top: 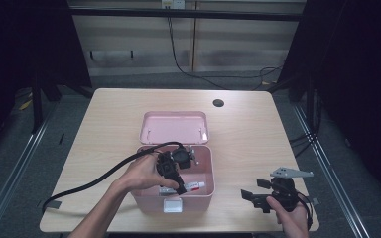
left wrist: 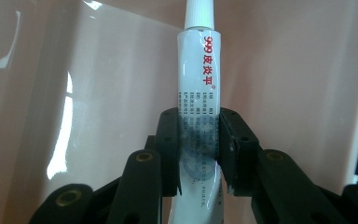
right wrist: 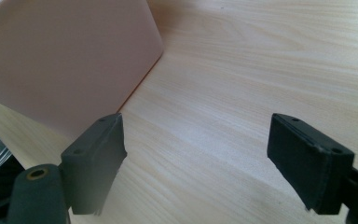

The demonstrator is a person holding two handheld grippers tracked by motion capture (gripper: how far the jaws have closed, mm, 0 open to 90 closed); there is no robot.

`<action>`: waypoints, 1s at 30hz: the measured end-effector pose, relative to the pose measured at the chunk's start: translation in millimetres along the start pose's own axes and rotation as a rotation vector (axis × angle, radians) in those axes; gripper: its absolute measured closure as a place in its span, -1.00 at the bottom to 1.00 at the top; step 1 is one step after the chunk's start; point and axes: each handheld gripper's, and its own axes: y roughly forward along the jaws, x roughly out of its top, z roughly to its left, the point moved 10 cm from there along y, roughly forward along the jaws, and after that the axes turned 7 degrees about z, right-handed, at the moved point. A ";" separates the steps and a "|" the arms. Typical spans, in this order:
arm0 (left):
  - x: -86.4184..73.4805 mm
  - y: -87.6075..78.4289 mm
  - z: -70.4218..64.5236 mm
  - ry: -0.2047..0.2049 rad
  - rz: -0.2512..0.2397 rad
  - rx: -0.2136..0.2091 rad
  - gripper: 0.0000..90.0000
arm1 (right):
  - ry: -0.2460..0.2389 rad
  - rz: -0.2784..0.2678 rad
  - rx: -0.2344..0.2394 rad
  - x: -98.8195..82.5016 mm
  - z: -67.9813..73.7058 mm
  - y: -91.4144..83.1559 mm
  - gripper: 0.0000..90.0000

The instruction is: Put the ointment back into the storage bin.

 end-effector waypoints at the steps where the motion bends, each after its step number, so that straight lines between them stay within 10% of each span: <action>1: -0.3 0.5 0.4 0.002 0.004 -0.001 0.58 | 0.000 0.001 -0.001 -0.1 0.0 0.0 -0.58; 30: -8.3 29.7 0.3 0.008 0.074 -0.075 0.58 | 0.003 0.013 -0.002 -1.2 -0.3 1.7 -0.58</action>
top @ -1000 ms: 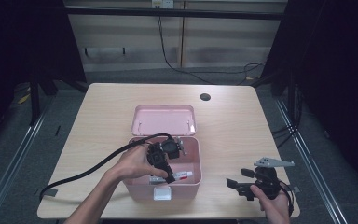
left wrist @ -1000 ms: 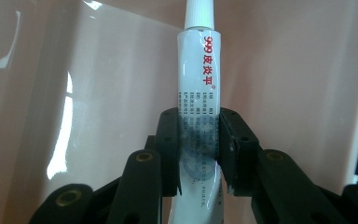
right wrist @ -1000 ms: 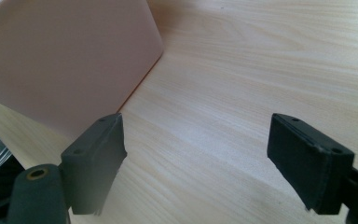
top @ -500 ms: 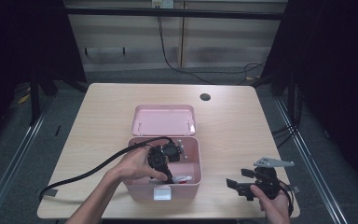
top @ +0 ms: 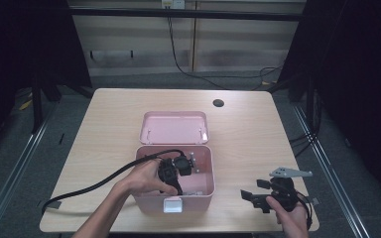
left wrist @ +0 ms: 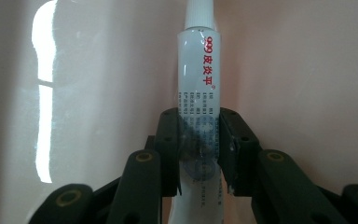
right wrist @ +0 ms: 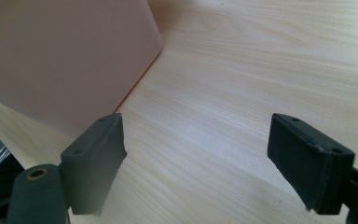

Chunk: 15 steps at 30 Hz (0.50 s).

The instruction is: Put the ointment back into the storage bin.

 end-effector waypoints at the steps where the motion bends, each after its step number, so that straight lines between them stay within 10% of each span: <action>1: -0.1 2.2 0.1 -0.001 0.007 -0.002 0.58 | -0.004 0.002 0.002 -0.1 -0.3 0.3 -0.58; 15: -1.5 9.6 -0.1 0.012 0.034 -0.016 0.58 | 0.006 0.022 -0.010 -1.6 -3.0 2.4 -0.58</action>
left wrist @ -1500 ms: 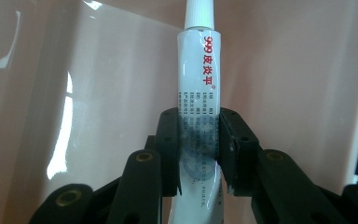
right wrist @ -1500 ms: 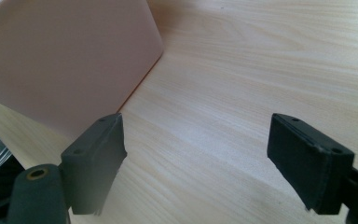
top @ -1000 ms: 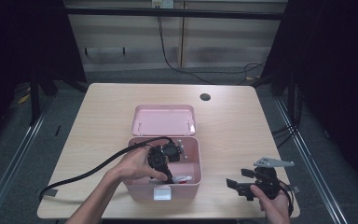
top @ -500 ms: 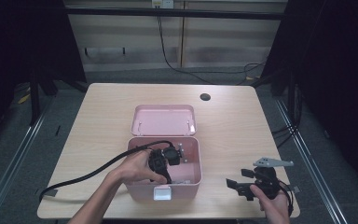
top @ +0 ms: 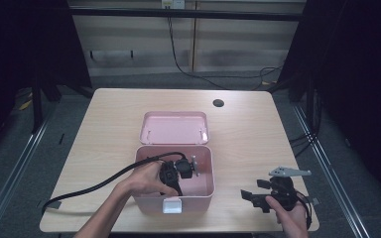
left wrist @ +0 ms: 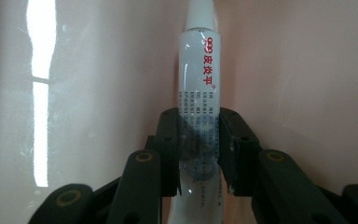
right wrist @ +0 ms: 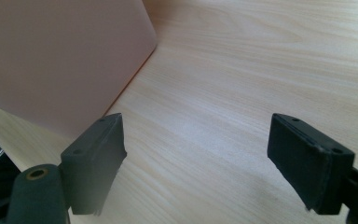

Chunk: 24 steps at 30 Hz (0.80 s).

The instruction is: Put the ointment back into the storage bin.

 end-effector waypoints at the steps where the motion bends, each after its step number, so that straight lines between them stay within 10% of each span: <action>1: 0.0 0.0 0.0 0.000 0.000 0.000 0.57 | 0.000 0.000 0.000 0.0 0.0 0.0 -0.58; 24: 3.0 10.1 3.0 -0.022 0.023 -0.034 0.56 | -0.011 0.001 0.001 -0.1 0.4 0.4 -0.58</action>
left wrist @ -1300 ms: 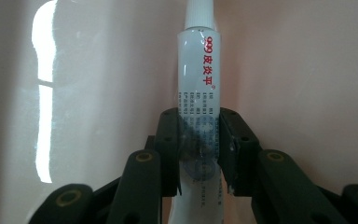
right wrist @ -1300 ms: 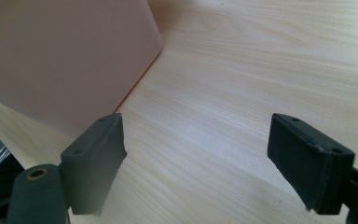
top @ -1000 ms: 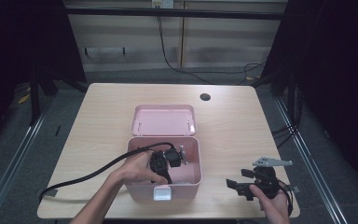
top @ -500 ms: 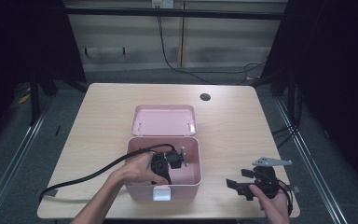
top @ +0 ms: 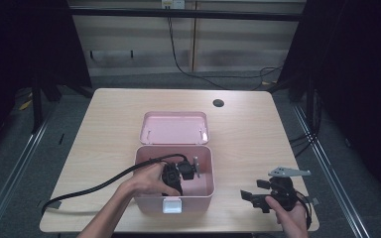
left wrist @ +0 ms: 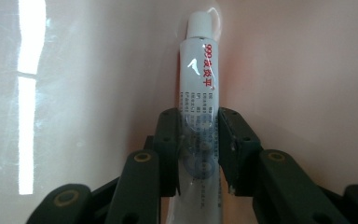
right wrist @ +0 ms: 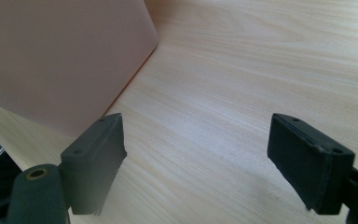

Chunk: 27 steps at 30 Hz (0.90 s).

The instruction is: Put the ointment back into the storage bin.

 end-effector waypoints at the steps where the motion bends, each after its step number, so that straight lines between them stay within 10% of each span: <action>1: 0.4 -0.4 0.8 -0.006 -0.003 0.005 0.55 | 0.004 0.002 -0.001 -0.3 0.0 -0.1 -0.58; 27: 1.4 -40.6 -1.7 -0.052 -0.138 0.063 0.48 | -0.001 0.003 0.001 0.1 0.4 0.3 -0.58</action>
